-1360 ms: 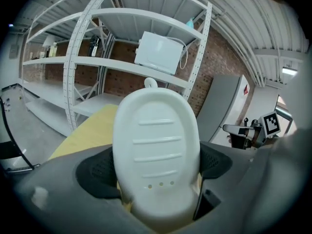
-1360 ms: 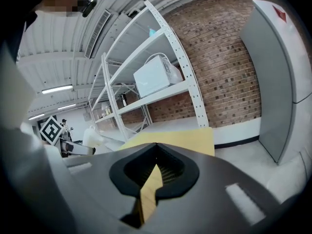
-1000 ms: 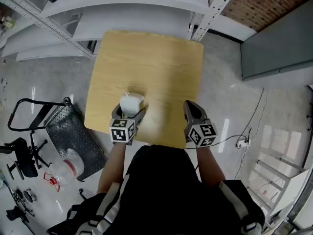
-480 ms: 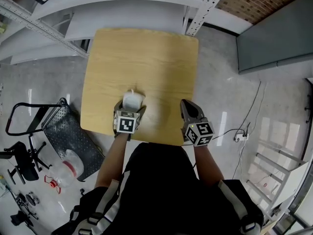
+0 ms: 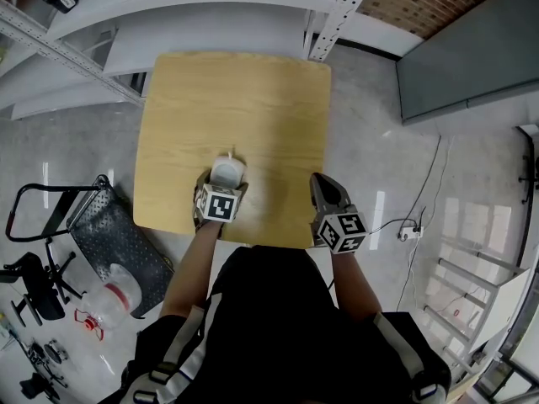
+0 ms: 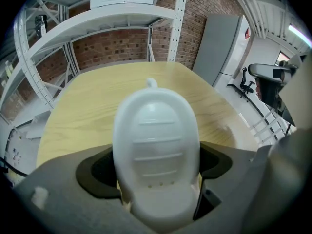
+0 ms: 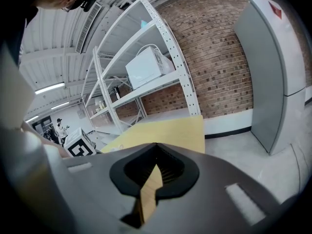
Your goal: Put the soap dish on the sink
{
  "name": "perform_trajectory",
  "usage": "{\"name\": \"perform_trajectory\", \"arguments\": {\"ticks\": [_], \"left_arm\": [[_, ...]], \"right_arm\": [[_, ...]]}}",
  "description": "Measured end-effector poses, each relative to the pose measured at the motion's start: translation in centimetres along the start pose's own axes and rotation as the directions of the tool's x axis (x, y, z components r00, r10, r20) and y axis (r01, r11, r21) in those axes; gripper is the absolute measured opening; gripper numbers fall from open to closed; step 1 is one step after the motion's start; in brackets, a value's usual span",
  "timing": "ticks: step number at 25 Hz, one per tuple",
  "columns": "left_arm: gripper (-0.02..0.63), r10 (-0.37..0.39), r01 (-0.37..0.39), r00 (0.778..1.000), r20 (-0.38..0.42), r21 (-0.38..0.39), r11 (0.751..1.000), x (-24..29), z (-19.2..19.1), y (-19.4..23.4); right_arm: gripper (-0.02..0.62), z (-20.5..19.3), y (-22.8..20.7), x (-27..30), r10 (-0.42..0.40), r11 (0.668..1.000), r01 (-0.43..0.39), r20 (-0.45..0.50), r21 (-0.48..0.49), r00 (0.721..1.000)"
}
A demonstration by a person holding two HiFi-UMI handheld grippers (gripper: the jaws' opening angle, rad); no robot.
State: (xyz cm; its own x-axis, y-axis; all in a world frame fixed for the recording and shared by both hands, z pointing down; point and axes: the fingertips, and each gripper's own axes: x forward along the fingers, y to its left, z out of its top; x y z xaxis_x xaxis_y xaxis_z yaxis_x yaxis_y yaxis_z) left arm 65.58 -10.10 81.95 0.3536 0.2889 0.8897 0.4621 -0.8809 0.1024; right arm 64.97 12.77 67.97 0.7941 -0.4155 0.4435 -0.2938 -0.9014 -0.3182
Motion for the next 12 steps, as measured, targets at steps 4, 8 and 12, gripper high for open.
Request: {"name": "perform_trajectory", "arguments": {"ticks": [4,8,12], "left_arm": [[0.466,-0.015,0.015,1.000,0.012,-0.014,1.000,0.1,-0.1,-0.1],[0.466,-0.016,0.016,1.000,0.016,-0.002,1.000,0.5,-0.3,0.0],[0.466,-0.014,0.014,0.999,0.033,0.004,1.000,0.6,-0.3,0.1]], "right_arm": [[0.006,0.2,0.1,-0.4,-0.004,1.000,0.004,0.006,-0.003,1.000],[0.006,0.1,0.5,-0.6,0.001,1.000,-0.001,0.003,-0.012,1.000],[0.006,0.2,1.0,-0.8,0.003,1.000,-0.003,0.004,-0.020,1.000]]}}
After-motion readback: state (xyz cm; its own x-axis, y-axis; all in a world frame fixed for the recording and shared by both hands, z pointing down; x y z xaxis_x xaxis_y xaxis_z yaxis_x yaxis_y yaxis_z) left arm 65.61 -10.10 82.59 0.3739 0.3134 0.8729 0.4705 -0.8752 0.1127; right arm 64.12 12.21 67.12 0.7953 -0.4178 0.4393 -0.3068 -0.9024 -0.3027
